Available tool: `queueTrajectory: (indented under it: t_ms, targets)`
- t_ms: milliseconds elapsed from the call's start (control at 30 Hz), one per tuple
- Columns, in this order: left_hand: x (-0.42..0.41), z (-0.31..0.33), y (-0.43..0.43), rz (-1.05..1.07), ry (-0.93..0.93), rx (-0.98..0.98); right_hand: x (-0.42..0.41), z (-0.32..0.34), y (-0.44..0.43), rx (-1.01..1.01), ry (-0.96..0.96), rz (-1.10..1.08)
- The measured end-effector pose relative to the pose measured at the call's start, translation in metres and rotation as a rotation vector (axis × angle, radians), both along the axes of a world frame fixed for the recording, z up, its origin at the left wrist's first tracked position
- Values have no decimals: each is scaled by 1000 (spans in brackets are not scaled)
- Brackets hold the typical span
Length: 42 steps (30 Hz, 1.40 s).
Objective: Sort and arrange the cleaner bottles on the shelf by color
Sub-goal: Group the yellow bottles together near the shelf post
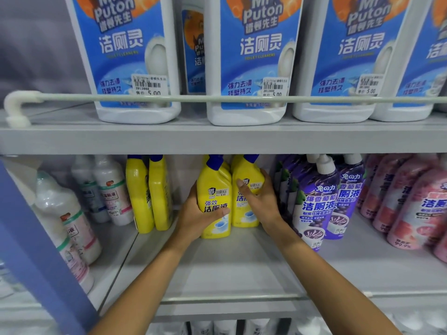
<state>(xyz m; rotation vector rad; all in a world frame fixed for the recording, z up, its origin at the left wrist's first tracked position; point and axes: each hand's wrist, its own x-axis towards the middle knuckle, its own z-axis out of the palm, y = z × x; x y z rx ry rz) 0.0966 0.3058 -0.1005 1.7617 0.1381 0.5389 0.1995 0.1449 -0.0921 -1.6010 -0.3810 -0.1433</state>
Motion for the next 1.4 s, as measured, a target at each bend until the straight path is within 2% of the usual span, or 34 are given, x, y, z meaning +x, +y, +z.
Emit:
queueTrajectory:
  t_ms: [333,667,800,967,1100,1200,1400]
  targets:
    - [-14,-7,9,-44,70,159,-2,-1,-3,-25,-15,4]
    - [-24,-6,8,-58,102,72,-12,8,-10,-75,-1,51]
    - [-39,-5,11,-87,120,-45,-27,7,-25,-66,6,98]
    - [-74,0,15,111,76,-173,-56,-3,-44,70,138,110]
    - [-103,-1,32,182,-21,-255,-81,-15,-52,99,202,171]
    - [-119,6,43,267,-97,-247,-105,-2,-45,157,165,202]
    - [-122,27,62,448,-180,-259,-139,35,3,211,-25,338]
